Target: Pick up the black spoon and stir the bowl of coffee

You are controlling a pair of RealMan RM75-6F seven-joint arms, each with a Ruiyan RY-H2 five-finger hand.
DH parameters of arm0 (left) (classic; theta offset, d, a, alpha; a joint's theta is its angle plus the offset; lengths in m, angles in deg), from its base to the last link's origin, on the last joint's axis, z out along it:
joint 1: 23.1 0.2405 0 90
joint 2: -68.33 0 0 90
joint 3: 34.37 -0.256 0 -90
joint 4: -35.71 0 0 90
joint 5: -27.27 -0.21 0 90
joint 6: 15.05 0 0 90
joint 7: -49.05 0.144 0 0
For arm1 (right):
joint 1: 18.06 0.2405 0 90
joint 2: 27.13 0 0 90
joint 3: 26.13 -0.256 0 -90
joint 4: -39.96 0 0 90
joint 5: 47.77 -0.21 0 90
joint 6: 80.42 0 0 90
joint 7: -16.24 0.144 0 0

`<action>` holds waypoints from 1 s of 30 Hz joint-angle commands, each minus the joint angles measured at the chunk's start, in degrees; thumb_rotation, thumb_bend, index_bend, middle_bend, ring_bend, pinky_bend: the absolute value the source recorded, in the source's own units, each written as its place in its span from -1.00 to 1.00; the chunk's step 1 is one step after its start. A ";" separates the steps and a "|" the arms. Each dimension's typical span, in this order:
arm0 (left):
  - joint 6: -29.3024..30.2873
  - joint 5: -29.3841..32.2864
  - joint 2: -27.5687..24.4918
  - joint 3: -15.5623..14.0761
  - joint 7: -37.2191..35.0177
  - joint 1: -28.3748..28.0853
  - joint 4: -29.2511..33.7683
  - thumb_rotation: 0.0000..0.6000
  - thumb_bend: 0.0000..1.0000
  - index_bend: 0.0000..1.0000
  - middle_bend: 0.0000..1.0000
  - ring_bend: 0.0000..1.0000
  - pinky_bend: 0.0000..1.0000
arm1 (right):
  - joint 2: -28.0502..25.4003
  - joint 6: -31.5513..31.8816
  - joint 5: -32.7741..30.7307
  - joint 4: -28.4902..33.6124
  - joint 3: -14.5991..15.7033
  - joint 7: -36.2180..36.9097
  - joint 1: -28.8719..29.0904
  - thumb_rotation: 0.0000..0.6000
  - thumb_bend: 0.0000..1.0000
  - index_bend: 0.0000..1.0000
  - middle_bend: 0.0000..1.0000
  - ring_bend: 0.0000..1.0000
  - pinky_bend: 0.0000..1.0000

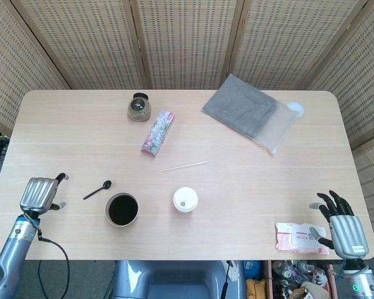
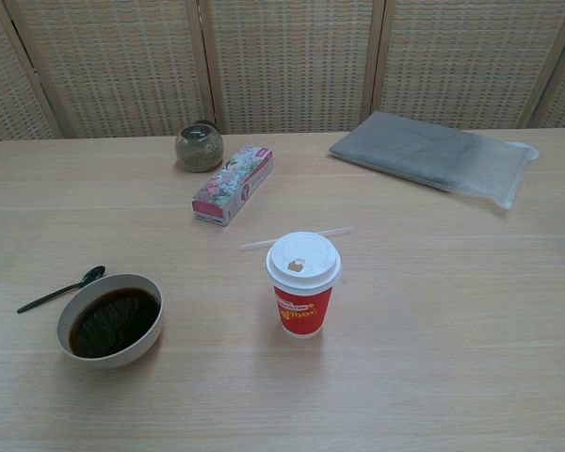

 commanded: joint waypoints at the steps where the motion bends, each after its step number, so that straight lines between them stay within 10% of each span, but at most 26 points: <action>1: -1.96 1.92 1.57 0.26 1.43 -1.66 -1.48 1.00 -0.63 -0.30 0.57 0.45 0.39 | 0.00 0.06 -0.07 -0.10 0.01 0.10 -0.09 1.00 -0.23 -0.26 -0.46 -0.78 -0.62; 30: -4.22 7.32 12.72 -0.50 1.29 -6.45 -10.52 1.00 -0.38 -0.18 0.59 0.46 0.40 | -0.30 0.48 -0.71 -0.52 0.00 0.44 -0.93 1.00 -0.23 -0.26 -0.46 -0.78 -0.62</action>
